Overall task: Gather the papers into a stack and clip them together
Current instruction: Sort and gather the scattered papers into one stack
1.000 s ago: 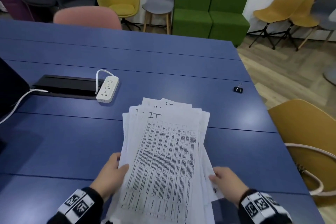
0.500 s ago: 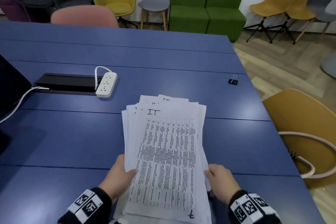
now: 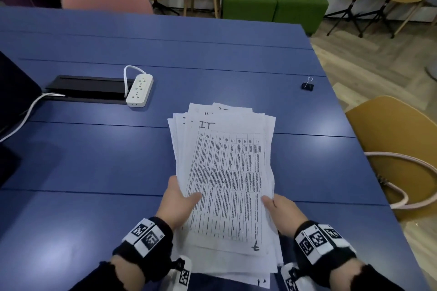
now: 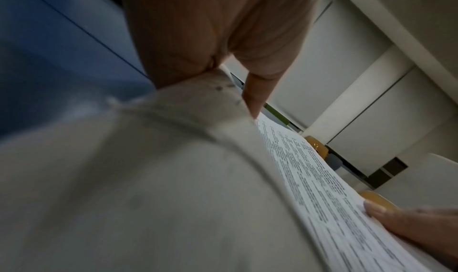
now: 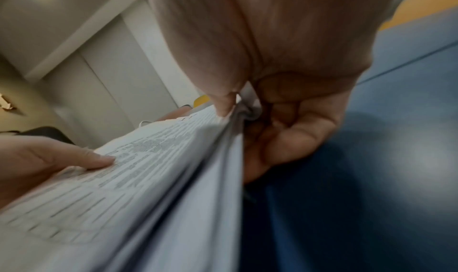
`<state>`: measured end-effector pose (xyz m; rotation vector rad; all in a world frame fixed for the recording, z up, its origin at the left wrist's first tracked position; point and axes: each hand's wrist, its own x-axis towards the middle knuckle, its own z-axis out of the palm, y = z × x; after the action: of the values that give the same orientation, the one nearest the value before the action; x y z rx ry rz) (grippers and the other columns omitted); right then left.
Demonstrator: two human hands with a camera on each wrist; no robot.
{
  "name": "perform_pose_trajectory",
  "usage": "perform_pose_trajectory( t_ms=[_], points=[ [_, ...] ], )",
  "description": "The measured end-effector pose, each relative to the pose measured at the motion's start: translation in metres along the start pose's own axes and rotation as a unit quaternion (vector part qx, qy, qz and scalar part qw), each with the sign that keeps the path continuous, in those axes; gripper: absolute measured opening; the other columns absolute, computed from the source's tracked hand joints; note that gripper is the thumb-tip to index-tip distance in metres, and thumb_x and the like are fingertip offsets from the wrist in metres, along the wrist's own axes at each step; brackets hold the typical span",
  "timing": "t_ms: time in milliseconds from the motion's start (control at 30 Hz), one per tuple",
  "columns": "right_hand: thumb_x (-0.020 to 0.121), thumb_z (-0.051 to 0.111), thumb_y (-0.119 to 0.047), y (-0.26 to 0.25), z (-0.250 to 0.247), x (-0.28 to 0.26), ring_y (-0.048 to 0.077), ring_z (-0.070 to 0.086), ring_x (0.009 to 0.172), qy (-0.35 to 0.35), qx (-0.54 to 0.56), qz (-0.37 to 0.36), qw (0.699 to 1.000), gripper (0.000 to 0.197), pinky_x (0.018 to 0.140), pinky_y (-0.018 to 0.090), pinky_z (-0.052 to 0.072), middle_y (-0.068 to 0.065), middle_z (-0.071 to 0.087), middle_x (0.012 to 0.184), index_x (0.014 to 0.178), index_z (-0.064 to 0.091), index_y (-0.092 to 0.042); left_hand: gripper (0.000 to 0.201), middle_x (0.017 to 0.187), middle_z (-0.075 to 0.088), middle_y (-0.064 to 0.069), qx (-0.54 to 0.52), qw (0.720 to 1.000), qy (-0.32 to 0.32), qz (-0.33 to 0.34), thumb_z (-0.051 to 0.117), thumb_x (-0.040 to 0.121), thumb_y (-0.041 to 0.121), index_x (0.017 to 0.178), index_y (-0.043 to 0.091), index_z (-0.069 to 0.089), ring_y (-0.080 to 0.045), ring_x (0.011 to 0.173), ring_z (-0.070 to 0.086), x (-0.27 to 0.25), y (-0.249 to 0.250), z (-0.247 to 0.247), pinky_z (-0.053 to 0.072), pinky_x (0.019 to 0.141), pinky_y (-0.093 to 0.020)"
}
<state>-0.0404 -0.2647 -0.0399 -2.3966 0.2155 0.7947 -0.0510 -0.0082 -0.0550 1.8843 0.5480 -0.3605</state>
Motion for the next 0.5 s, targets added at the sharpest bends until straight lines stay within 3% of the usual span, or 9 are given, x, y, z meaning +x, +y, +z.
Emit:
perform_pose_trajectory(
  t_ms=[100,167,267,367,433,500],
  points=[
    [0.099,0.033,-0.038,0.004,-0.011,0.005,0.022,0.056,0.079,-0.044,-0.054,0.012,0.998,0.032,0.077,0.035,0.051,0.005,0.052,0.082,0.074,0.045,-0.023,0.037,0.105,0.064,0.003,0.031,1.0,0.0,0.0,0.068,0.084,0.02,0.115,0.019,0.049,-0.016,0.094,0.064,0.007,0.004,-0.005,0.054,0.079,-0.034],
    [0.096,0.043,-0.038,0.007,-0.019,0.011,0.027,0.058,0.088,0.013,-0.033,0.034,0.999,0.029,0.078,0.037,0.05,0.006,0.056,0.084,0.081,0.052,-0.014,0.03,0.101,0.066,0.001,0.049,0.998,0.026,-0.009,0.066,0.084,0.019,0.11,0.017,0.052,-0.015,0.087,0.065,0.015,0.006,-0.014,0.052,0.068,-0.03],
    [0.093,0.053,-0.031,0.007,-0.029,0.018,0.025,0.06,0.091,0.119,0.004,0.032,0.992,0.024,0.074,0.028,0.041,0.003,0.061,0.086,0.092,0.059,-0.007,0.031,0.105,0.069,-0.004,0.021,0.999,0.047,-0.013,0.064,0.087,0.013,0.116,0.01,0.056,-0.02,0.091,0.068,0.03,0.01,-0.026,0.056,0.083,-0.04],
    [0.092,0.056,-0.027,-0.003,-0.038,0.026,0.025,0.058,0.105,0.137,0.045,0.03,0.989,0.029,0.086,0.028,0.041,0.008,0.064,0.11,0.112,0.06,-0.007,0.036,0.109,0.07,-0.011,-0.035,0.998,0.054,-0.026,0.063,0.088,0.006,0.123,0.003,0.057,-0.027,0.095,0.069,0.049,0.015,-0.031,0.055,0.09,-0.045],
    [0.09,0.058,-0.029,-0.013,-0.043,0.034,0.026,0.058,0.107,0.147,0.07,0.043,0.986,0.037,0.09,0.031,0.042,0.011,0.063,0.115,0.118,0.058,-0.004,0.028,0.105,0.072,-0.014,-0.055,0.997,0.05,-0.028,0.063,0.087,0.006,0.115,0.002,0.062,-0.029,0.093,0.07,0.062,0.02,-0.031,0.056,0.086,-0.044],
    [0.088,0.062,-0.028,-0.022,-0.047,0.045,0.026,0.06,0.09,0.144,0.096,0.049,0.984,0.032,0.081,0.034,0.047,0.013,0.065,0.101,0.105,0.061,-0.001,0.02,0.102,0.072,-0.018,-0.083,0.996,0.022,-0.026,0.062,0.088,0.005,0.107,0.0,0.064,-0.029,0.082,0.07,0.071,0.026,-0.028,0.057,0.072,-0.037]
  ],
)
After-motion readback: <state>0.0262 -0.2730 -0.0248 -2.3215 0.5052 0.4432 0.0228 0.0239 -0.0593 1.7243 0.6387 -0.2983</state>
